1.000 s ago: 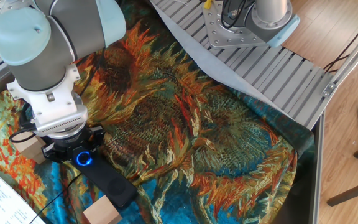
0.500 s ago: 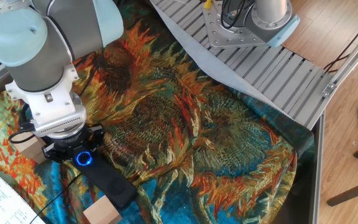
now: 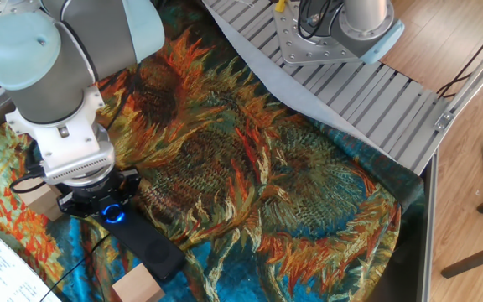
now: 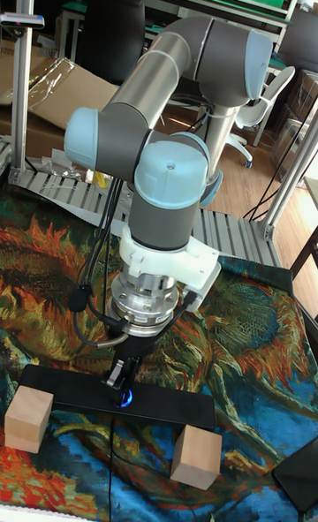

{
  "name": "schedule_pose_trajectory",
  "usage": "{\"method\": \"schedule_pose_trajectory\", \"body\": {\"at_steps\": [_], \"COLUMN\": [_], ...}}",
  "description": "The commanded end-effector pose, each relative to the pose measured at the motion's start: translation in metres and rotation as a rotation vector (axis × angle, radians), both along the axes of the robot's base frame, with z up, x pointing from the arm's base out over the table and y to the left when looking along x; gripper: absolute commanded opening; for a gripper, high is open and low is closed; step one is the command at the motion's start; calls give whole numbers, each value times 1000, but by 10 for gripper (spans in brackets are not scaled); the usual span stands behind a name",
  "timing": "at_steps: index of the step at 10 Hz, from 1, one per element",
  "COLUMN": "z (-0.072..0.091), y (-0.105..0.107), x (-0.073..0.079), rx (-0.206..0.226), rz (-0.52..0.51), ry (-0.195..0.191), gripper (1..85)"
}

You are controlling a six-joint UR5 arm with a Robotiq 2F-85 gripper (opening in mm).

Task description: Turn the knob to increase the volume of the speaker

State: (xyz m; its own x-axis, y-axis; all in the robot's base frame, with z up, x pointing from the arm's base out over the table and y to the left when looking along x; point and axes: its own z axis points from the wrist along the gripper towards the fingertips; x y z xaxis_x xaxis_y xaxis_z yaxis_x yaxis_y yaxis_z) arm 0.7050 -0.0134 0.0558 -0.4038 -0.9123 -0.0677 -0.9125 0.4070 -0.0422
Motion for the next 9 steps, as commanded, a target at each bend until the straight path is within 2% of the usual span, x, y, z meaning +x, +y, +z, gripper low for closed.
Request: {"method": "schedule_pose_trajectory", "body": {"at_steps": [1, 3, 6, 9], "z": [0, 0, 9, 6], "y": [-3, -3, 0, 8], "x": [0, 1, 4, 3], "rx": [-6, -8, -40, 17], "rz": [-9, -16, -70, -112], "ry": [2, 4, 5, 16], "gripper": [333, 327, 270, 270]}}
